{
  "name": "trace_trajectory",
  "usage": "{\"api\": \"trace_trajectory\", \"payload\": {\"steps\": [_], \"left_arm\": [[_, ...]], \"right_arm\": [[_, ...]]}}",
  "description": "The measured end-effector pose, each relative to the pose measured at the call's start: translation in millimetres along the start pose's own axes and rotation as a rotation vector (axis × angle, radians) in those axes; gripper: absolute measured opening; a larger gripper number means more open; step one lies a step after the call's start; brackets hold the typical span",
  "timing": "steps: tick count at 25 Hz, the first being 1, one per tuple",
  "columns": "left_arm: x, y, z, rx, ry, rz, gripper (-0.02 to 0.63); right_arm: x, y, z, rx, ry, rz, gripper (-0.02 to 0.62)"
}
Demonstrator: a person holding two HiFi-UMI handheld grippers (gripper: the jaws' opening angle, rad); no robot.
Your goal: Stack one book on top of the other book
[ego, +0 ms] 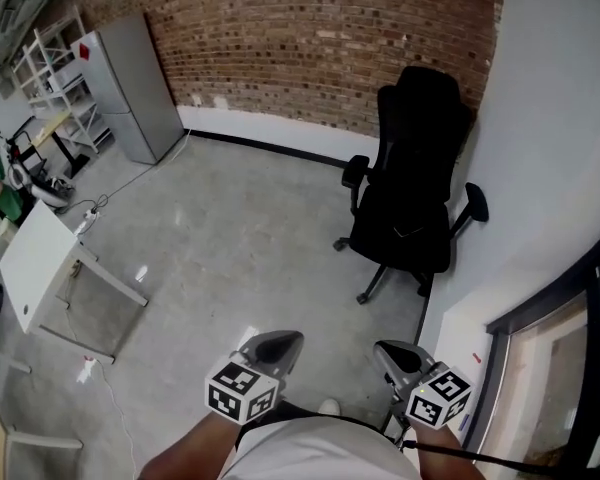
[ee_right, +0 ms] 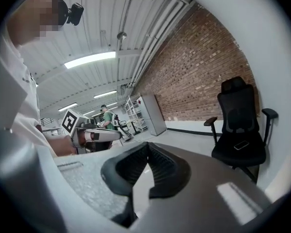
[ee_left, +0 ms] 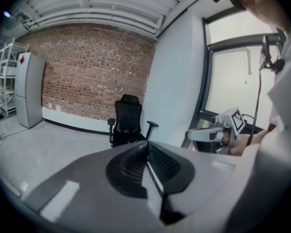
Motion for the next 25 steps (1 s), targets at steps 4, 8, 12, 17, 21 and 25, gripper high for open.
{"api": "trace_trajectory", "payload": {"steps": [4,8,12,17,21,25], "left_arm": [[21,4,-26,-0.029,0.097,-0.017,0.005],[46,7,-55,-0.061,0.199,-0.037,0.005],[74,12,-87,-0.098,0.288,-0.050,0.005],[115,17,-134,-0.138,0.399,-0.082,0.005],[150,23,-162,-0.182,0.464,-0.097,0.005],[182,28,-205,-0.227,0.548,-0.101,0.005]], "right_arm": [[12,3,35,0.031,0.099,-0.016,-0.002],[31,4,74,0.065,0.202,-0.036,-0.002],[55,1,117,0.108,0.304,-0.059,-0.002],[101,2,176,0.137,0.432,-0.079,-0.002],[132,-5,217,0.158,0.494,-0.081,-0.002],[174,-22,263,0.194,0.587,-0.087,-0.002]]}}
Point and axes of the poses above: the fingertips, and each gripper's own axes: z forward along the fingers, x to its left, y out of its top, the point moved 3 cm from there along -z, backward along the fingers, and after that the axes turned 13 degrees about -x, right-handed, at the moved point
